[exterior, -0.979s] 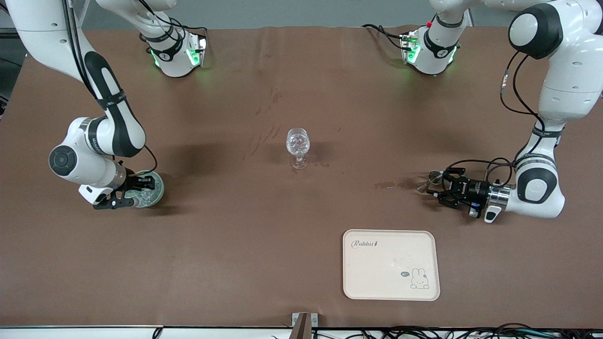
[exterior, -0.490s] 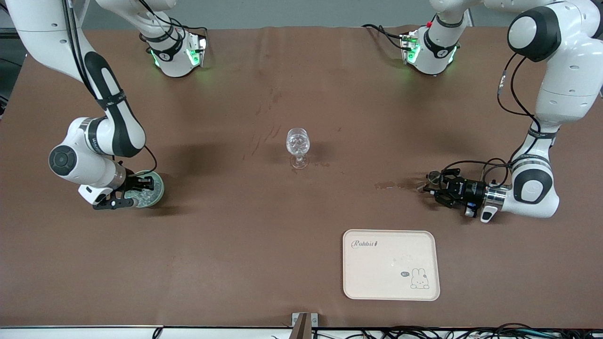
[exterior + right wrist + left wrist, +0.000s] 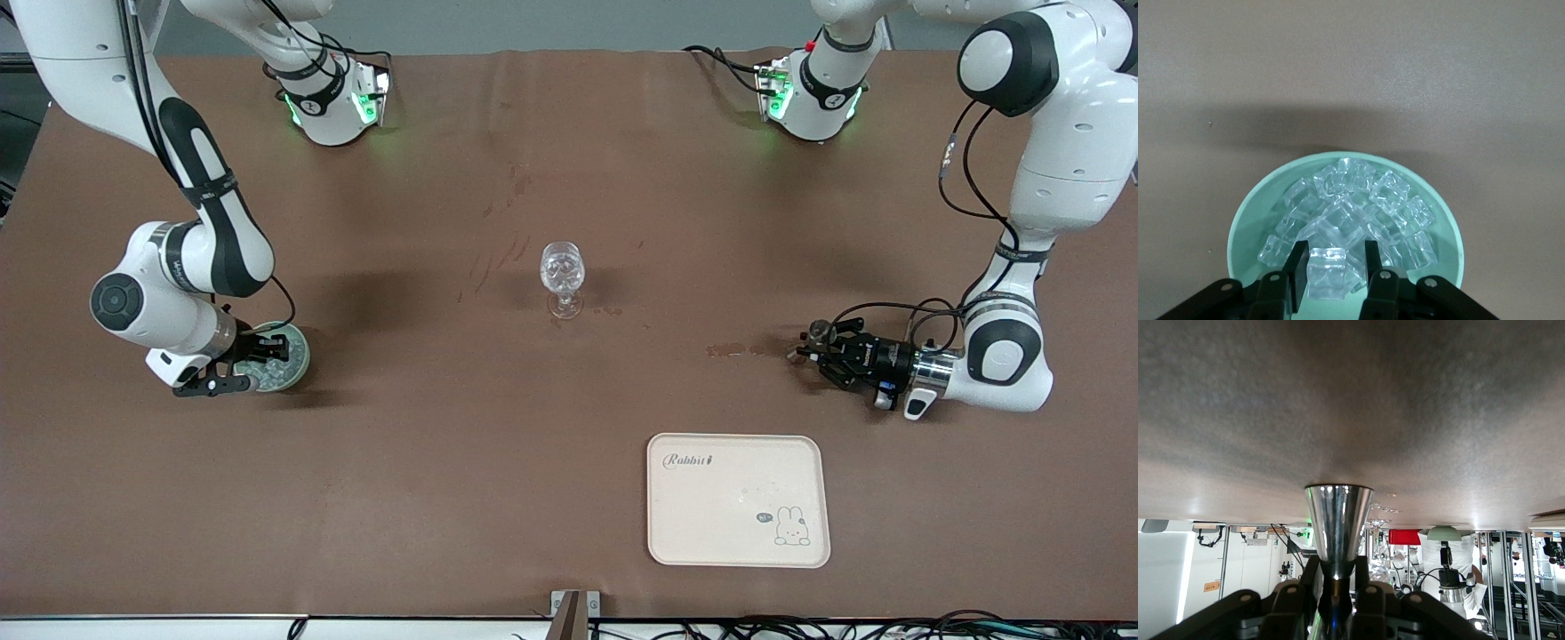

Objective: Pour wine and add ice with both arms
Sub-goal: 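Grasp an ice cube with the right gripper while the left gripper grasps the jigger, then lift the ice cube with the right gripper while the left gripper carries the jigger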

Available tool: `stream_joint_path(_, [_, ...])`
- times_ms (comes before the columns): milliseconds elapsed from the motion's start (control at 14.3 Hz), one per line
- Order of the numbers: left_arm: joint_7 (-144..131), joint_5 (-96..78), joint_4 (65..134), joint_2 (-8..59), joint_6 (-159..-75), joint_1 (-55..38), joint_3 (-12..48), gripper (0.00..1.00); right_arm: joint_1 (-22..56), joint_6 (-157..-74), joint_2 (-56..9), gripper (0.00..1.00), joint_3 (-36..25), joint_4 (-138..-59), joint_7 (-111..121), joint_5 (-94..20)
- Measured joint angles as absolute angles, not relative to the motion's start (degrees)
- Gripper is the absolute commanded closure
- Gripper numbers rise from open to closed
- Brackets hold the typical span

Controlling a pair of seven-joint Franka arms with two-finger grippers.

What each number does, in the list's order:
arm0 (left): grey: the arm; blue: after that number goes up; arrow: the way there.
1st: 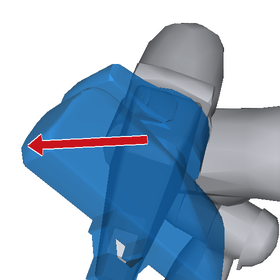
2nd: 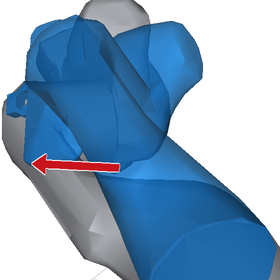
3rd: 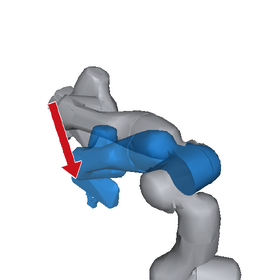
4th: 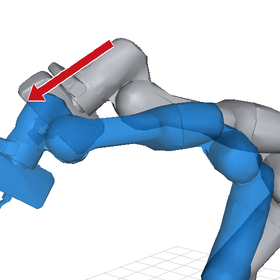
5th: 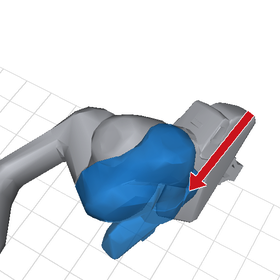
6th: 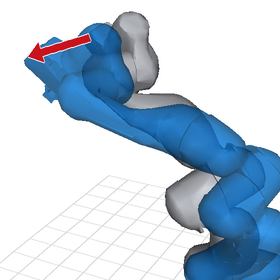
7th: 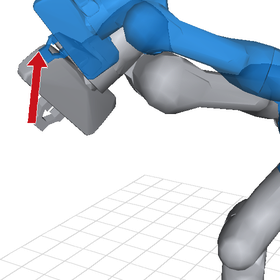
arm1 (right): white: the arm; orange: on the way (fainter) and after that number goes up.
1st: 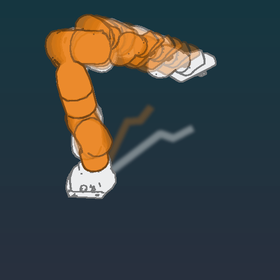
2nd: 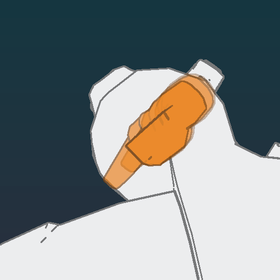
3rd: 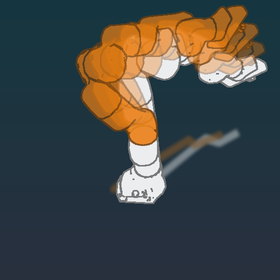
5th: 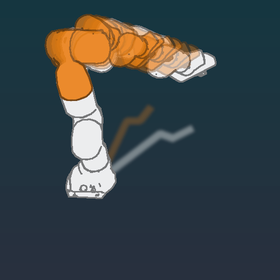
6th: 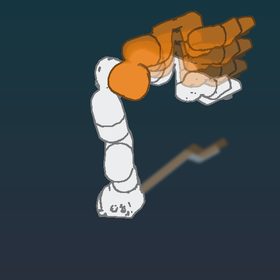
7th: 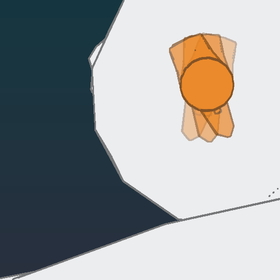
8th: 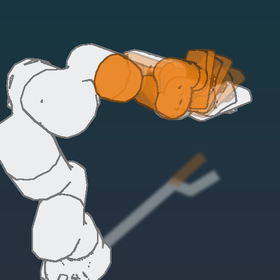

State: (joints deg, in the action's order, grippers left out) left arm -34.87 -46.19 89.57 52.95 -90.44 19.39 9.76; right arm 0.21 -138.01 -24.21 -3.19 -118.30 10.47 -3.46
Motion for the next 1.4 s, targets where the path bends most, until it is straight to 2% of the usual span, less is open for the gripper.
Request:
stream_joint_path(210, [-34.88, -46.90, 89.57, 52.95, -89.88, 19.42, 9.90, 0.99, 0.21, -138.20, -24.21, 0.96, -3.20, -118.30, 10.48, -3.46])
stream_joint_path(280, [-34.88, -47.18, 89.52, 52.95, -89.84, 19.50, 10.43, 0.99, 0.21, -138.21, -24.21, 0.97, -3.20, -118.30, 10.48, -3.46])
stream_joint_path(630, [-41.03, -47.34, 87.93, 51.68, -89.81, 16.99, 15.05, 0.99, 0.19, -137.39, -24.21, 1.00, -3.30, -117.38, 10.48, -3.46])
stream_joint_path(909, [-47.37, -47.83, 87.34, 48.91, -91.49, 12.71, 17.80, 0.99, 0.12, -125.47, -23.00, 1.00, -3.44, -110.20, 9.01, -3.62])
stream_joint_path(1399, [-61.51, -47.79, 87.32, 45.49, -97.79, 12.32, 26.87, 0.99, -2.84, -118.54, -10.27, 1.00, -3.77, -107.01, 2.23, -3.67])
